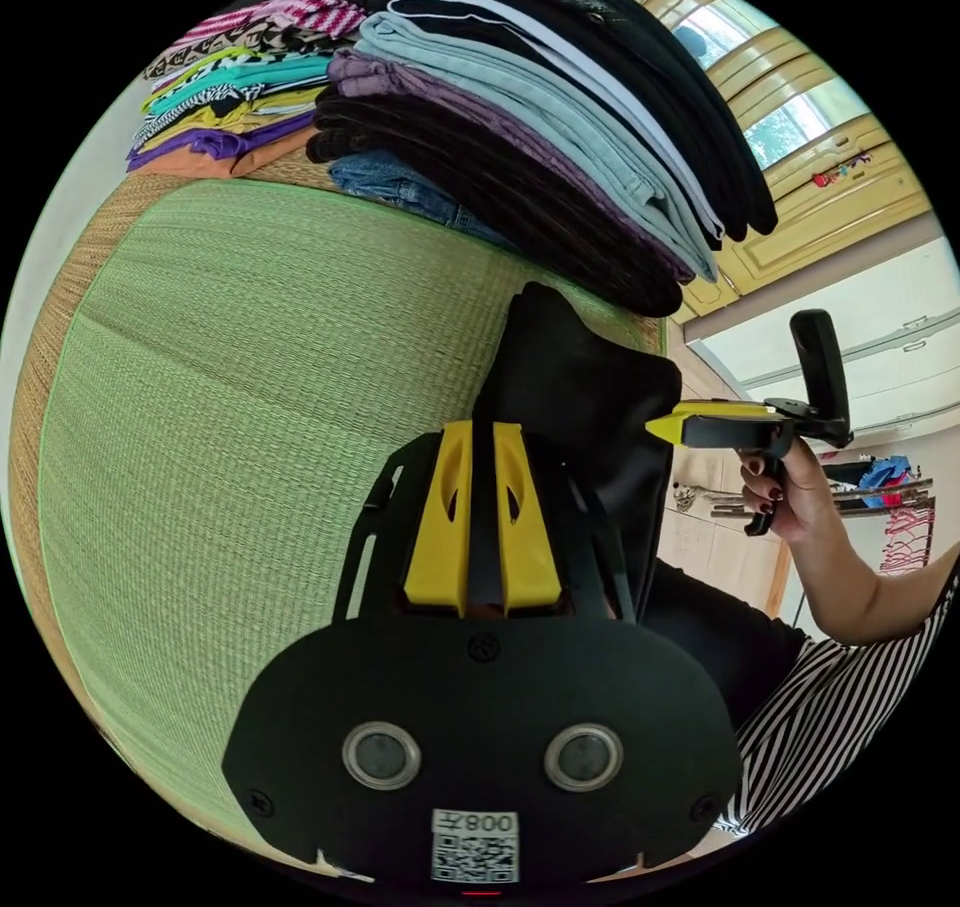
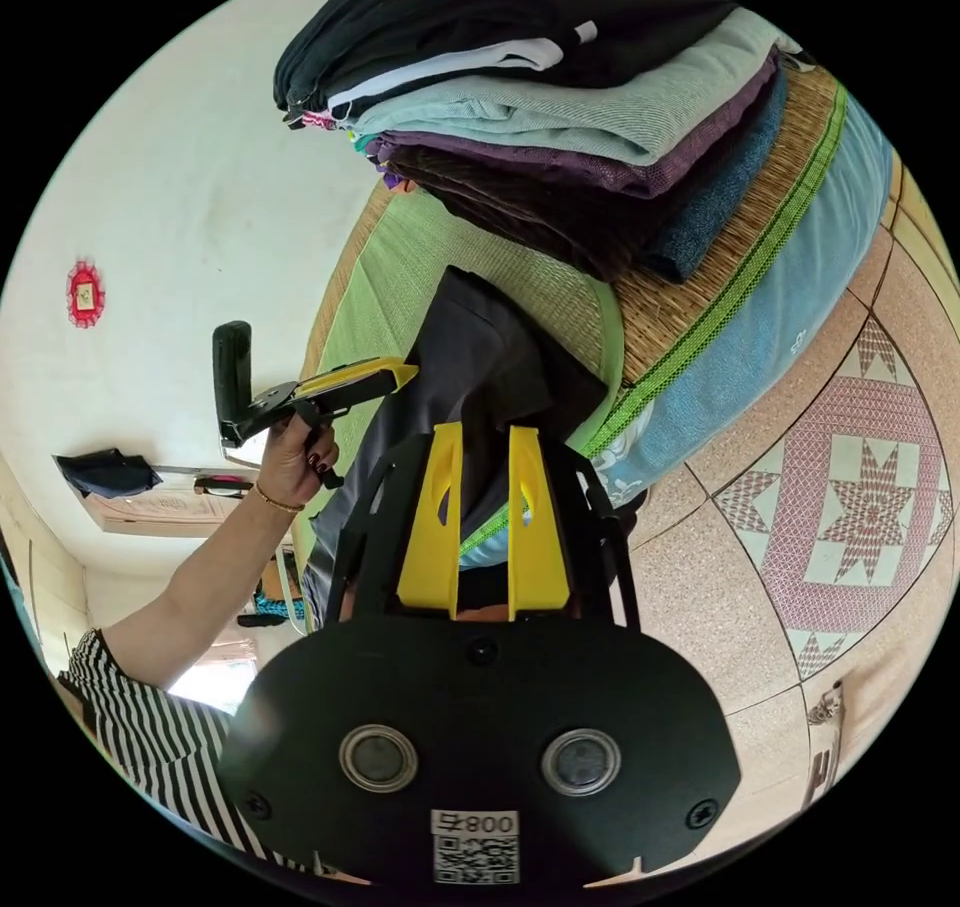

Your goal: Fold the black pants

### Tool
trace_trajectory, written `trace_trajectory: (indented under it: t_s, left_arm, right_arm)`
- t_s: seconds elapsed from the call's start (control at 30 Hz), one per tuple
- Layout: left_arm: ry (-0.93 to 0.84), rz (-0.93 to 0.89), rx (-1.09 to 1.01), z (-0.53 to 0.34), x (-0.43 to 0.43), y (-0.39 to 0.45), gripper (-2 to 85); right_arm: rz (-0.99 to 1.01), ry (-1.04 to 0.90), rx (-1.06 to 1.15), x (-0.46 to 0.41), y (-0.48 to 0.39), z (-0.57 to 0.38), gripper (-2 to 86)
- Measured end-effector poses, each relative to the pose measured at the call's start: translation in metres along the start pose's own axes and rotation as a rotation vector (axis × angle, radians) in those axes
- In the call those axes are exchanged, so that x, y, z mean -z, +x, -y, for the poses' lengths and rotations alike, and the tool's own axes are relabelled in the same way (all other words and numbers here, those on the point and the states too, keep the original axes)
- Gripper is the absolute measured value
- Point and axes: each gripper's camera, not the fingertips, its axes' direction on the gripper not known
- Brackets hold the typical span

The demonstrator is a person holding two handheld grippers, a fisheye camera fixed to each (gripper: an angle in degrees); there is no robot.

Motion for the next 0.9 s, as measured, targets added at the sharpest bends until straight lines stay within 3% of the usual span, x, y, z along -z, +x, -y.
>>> trace_trajectory:
  t_s: [0.4, 0.7, 0.9]
  left_arm:
    - [0.147, 0.004, -0.102, -0.004, 0.036, 0.024, 1.0]
    - [-0.041, 0.097, -0.073, 0.020, -0.004, 0.022, 1.1]
    - [0.011, 0.108, -0.095, 0.012, 0.021, 0.030, 0.8]
  right_arm:
    - [-0.067, 0.098, 0.208, 0.033, -0.038, -0.032, 2.2]
    - [0.103, 0.047, 0.008, 0.013, 0.020, -0.030, 2.3]
    - [0.133, 0.048, 0.025, 0.017, 0.011, -0.032, 2.2]
